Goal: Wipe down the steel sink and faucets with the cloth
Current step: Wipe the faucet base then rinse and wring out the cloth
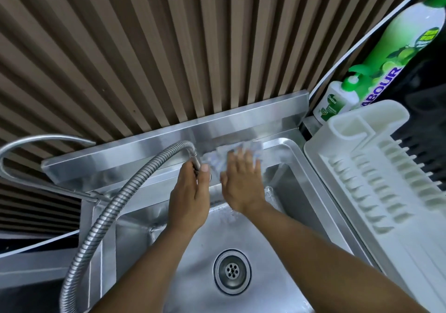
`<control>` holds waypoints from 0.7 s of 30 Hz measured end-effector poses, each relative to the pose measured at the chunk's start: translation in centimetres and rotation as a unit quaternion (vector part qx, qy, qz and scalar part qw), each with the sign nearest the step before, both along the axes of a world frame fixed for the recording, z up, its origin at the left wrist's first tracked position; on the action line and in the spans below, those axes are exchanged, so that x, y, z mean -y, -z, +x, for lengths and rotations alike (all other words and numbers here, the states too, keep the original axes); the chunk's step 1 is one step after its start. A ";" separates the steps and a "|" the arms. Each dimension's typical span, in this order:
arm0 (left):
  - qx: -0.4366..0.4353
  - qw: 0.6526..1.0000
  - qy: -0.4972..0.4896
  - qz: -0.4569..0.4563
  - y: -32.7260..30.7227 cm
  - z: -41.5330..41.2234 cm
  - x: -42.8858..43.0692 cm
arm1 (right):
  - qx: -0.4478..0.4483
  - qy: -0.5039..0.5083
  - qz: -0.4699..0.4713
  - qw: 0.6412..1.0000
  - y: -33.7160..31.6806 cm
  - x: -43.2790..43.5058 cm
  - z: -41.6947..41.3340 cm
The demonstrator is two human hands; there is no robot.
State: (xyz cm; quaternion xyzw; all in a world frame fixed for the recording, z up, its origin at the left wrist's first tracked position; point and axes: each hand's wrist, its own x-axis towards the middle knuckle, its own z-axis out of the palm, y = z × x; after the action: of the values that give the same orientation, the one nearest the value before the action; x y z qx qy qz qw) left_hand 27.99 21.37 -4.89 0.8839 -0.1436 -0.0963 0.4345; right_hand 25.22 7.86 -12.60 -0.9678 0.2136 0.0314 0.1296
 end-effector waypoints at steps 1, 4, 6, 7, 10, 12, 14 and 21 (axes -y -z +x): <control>0.002 1.000 0.001 0.002 0.1 0.0 0.0 | -0.007 0.071 0.009 0.997 -0.2 1.1 0.5; -0.003 1.000 0.006 0.008 0.1 0.0 -0.1 | -0.018 0.247 0.062 0.967 -1.1 4.7 2.4; -0.007 1.000 0.010 0.010 0.0 -0.1 -0.2 | 0.000 0.322 0.091 0.943 -1.9 7.1 3.5; -0.008 1.000 0.011 0.010 -0.1 -0.1 -0.2 | 0.013 0.351 0.105 0.930 -2.1 8.0 3.9; -0.009 1.000 0.009 0.015 -0.2 0.0 -0.2 | 0.060 0.403 0.129 0.904 -2.6 9.0 4.9; -0.010 1.000 0.008 0.014 -0.1 0.0 -0.2 | 0.077 0.390 0.104 0.912 -1.9 9.1 4.9; -0.010 1.000 0.009 0.009 -0.1 0.0 -0.2 | 0.086 0.349 0.050 0.932 -0.8 8.8 3.9; 0.005 1.000 0.001 0.008 0.2 0.0 0.0 | 0.103 0.121 -0.025 0.987 1.2 2.0 -0.2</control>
State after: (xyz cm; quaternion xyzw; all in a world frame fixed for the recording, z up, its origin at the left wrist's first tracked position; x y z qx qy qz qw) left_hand 28.03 21.38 -5.05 0.8876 -0.1461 -0.0932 0.4268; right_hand 25.02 5.86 -13.84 -0.9358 0.3153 -0.0894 0.1296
